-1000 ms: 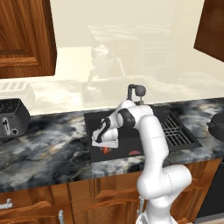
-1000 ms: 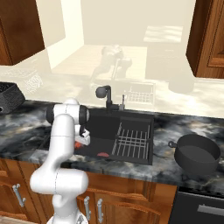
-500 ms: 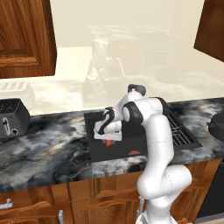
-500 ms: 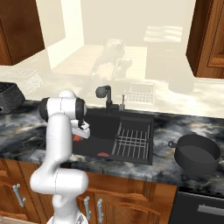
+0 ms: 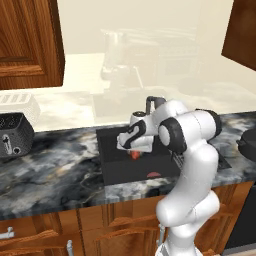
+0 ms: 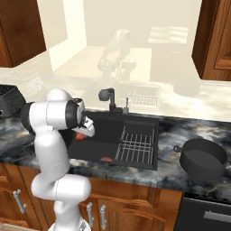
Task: Dump the sweet potato from the pot into the sink. Then turn on the water and wash the sweet potato. Then turn off the water and put the sweet potato back in the pot.
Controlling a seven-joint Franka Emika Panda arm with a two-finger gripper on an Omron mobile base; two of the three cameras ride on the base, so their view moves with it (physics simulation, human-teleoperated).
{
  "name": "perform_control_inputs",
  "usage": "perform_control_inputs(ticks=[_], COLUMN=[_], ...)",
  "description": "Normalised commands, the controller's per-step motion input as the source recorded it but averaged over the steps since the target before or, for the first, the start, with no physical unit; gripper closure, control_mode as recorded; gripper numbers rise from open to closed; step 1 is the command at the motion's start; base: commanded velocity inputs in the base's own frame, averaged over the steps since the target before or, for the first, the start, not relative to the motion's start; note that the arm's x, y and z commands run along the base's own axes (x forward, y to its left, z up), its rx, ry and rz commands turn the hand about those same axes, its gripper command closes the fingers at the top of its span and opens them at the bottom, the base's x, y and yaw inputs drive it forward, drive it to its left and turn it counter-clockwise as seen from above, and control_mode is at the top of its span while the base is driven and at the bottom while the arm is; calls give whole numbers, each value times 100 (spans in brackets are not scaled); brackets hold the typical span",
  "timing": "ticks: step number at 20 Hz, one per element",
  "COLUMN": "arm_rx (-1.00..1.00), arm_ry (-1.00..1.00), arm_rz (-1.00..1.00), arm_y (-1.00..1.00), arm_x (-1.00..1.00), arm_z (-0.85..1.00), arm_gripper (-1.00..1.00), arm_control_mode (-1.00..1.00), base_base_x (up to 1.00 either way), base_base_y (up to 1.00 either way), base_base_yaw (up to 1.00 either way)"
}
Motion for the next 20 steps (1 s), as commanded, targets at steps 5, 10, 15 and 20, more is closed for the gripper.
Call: perform_control_inputs(ticks=[5,10,15,20], arm_rx=[0,0,0,0], arm_ry=[-8,-2,-1,0], arm_rz=[0,0,0,0], arm_y=[-14,-1,0,0], arm_x=[-65,-46,-22,-33], arm_z=[100,100,100,100], arm_gripper=[100,100,100,100], arm_control_mode=[-100,-100,-100,-100], base_base_x=[0,0,0,0], base_base_y=[0,0,0,0], base_base_yaw=[0,0,0,0])
